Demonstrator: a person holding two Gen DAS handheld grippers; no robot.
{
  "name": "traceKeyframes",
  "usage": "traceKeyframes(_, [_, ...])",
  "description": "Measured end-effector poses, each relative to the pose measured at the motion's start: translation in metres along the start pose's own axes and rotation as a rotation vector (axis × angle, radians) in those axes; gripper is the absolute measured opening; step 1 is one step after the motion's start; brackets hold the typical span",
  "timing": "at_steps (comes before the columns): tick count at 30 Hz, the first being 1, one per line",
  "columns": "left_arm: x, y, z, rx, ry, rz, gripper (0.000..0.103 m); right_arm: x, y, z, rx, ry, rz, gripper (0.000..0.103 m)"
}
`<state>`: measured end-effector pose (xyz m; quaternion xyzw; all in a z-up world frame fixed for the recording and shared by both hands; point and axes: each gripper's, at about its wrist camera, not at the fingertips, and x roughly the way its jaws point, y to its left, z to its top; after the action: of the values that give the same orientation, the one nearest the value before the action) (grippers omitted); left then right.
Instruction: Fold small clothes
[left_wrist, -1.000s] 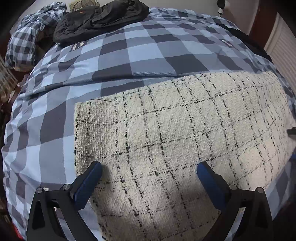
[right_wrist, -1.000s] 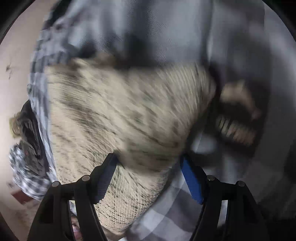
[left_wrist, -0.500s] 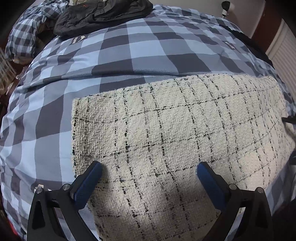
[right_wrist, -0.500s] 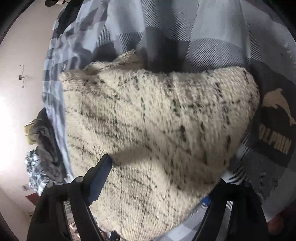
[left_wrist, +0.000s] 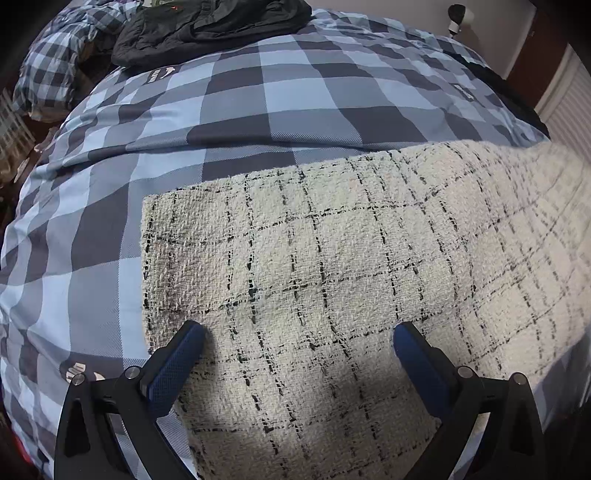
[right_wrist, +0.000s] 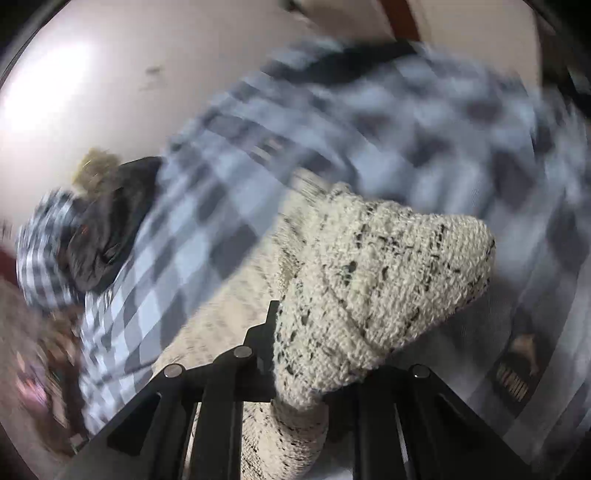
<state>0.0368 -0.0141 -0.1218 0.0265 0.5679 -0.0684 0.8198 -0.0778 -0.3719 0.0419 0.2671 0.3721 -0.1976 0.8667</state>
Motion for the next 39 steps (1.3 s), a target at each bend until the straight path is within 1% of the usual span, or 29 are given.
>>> traceKeyframes(2, [0.001, -0.001, 0.0, 0.001, 0.004, 0.006, 0.103, -0.009, 0.036, -0.01, -0.202, -0.101, -0.033, 0.01])
traceKeyframes(3, [0.002, -0.001, 0.001, 0.003, 0.007, 0.008, 0.103, -0.022, 0.067, -0.028, -0.383, -0.177, -0.06, 0.01])
traceKeyframes(4, [0.002, -0.001, 0.001, 0.003, 0.01, 0.007, 0.103, -0.022, 0.081, -0.037, -0.477, -0.213, -0.068, 0.01])
traceKeyframes(6, [0.0, 0.0, 0.002, 0.002, 0.022, -0.001, 0.103, -0.034, 0.134, -0.084, -0.759, -0.297, -0.042, 0.01])
traceKeyframes(8, [-0.009, 0.011, 0.005, -0.024, 0.04, -0.029, 0.103, -0.04, 0.158, -0.118, -0.901, -0.326, 0.0, 0.01])
traceKeyframes(9, [-0.016, 0.021, 0.006, -0.053, 0.034, -0.037, 0.103, -0.041, 0.175, -0.144, -0.977, -0.324, 0.045, 0.01])
traceKeyframes(11, [-0.037, 0.05, 0.007, -0.135, -0.004, -0.005, 0.103, -0.027, 0.198, -0.162, -1.042, -0.295, 0.1, 0.01])
traceKeyframes(12, [-0.048, 0.069, 0.006, -0.182, -0.032, 0.036, 0.103, -0.021, 0.207, -0.182, -1.075, -0.265, 0.14, 0.01])
traceKeyframes(14, [-0.069, 0.112, 0.0, -0.289, -0.092, 0.141, 0.103, 0.002, 0.222, -0.198, -1.114, -0.198, 0.184, 0.011])
traceKeyframes(16, [-0.084, 0.145, -0.01, -0.368, -0.134, 0.29, 0.103, 0.027, 0.229, -0.222, -1.179, -0.089, 0.195, 0.011])
traceKeyframes(17, [-0.092, 0.159, -0.014, -0.407, -0.16, 0.312, 0.103, 0.042, 0.229, -0.234, -1.22, -0.037, 0.183, 0.011])
traceKeyframes(18, [-0.098, 0.168, -0.017, -0.446, -0.179, 0.299, 0.103, 0.063, 0.227, -0.249, -1.291, 0.029, 0.143, 0.013])
traceKeyframes(19, [-0.103, 0.174, -0.019, -0.48, -0.198, 0.268, 0.103, 0.073, 0.223, -0.26, -1.351, 0.025, 0.113, 0.013])
traceKeyframes(20, [-0.109, 0.177, -0.021, -0.51, -0.224, 0.226, 0.103, 0.075, 0.222, -0.267, -1.395, -0.004, 0.101, 0.016])
traceKeyframes(21, [-0.112, 0.175, -0.022, -0.514, -0.242, 0.214, 0.103, 0.073, 0.221, -0.274, -1.452, -0.048, 0.077, 0.02])
traceKeyframes(22, [-0.114, 0.171, -0.022, -0.503, -0.256, 0.207, 0.103, 0.069, 0.221, -0.276, -1.475, -0.07, 0.067, 0.024])
traceKeyframes(24, [-0.113, 0.156, -0.014, -0.423, -0.269, 0.186, 0.103, 0.062, 0.22, -0.267, -1.445, -0.047, 0.122, 0.042])
traceKeyframes(26, [-0.112, 0.145, -0.011, -0.374, -0.267, 0.161, 0.103, 0.048, 0.215, -0.245, -1.346, 0.042, 0.223, 0.044])
traceKeyframes(28, [-0.115, 0.14, -0.009, -0.365, -0.282, 0.14, 0.103, 0.023, 0.205, -0.222, -1.181, 0.171, 0.365, 0.046])
traceKeyframes(29, [-0.117, 0.139, -0.009, -0.367, -0.288, 0.125, 0.103, 0.007, 0.195, -0.201, -1.078, 0.215, 0.461, 0.056])
traceKeyframes(30, [-0.117, 0.14, -0.009, -0.373, -0.296, 0.11, 0.103, -0.005, 0.185, -0.192, -1.031, 0.212, 0.499, 0.076])
traceKeyframes(31, [-0.119, 0.14, -0.009, -0.379, -0.304, 0.096, 0.103, -0.015, 0.177, -0.182, -0.995, 0.183, 0.512, 0.085])
traceKeyframes(32, [-0.12, 0.14, -0.009, -0.383, -0.312, 0.081, 0.103, -0.023, 0.167, -0.171, -0.976, 0.12, 0.486, 0.096])
traceKeyframes(33, [-0.12, 0.139, -0.009, -0.389, -0.32, 0.045, 0.103, -0.031, 0.154, -0.161, -0.991, 0.02, 0.409, 0.097])
traceKeyframes(34, [-0.12, 0.138, -0.009, -0.39, -0.323, 0.01, 0.103, -0.029, 0.157, -0.16, -1.018, -0.026, 0.35, 0.097])
traceKeyframes(35, [-0.115, 0.135, -0.007, -0.386, -0.312, -0.049, 0.103, -0.026, 0.154, -0.16, -1.069, -0.072, 0.246, 0.097])
traceKeyframes(36, [-0.111, 0.133, -0.006, -0.383, -0.299, -0.073, 0.103, -0.017, 0.148, -0.162, -1.146, -0.083, 0.12, 0.097])
traceKeyframes(37, [-0.105, 0.13, -0.004, -0.382, -0.278, -0.091, 0.103, -0.008, 0.148, -0.163, -1.18, -0.072, 0.068, 0.097])
traceKeyframes(39, [-0.091, 0.122, -0.002, -0.38, -0.235, -0.11, 0.103, 0.012, 0.142, -0.167, -1.214, 0.005, -0.024, 0.097])
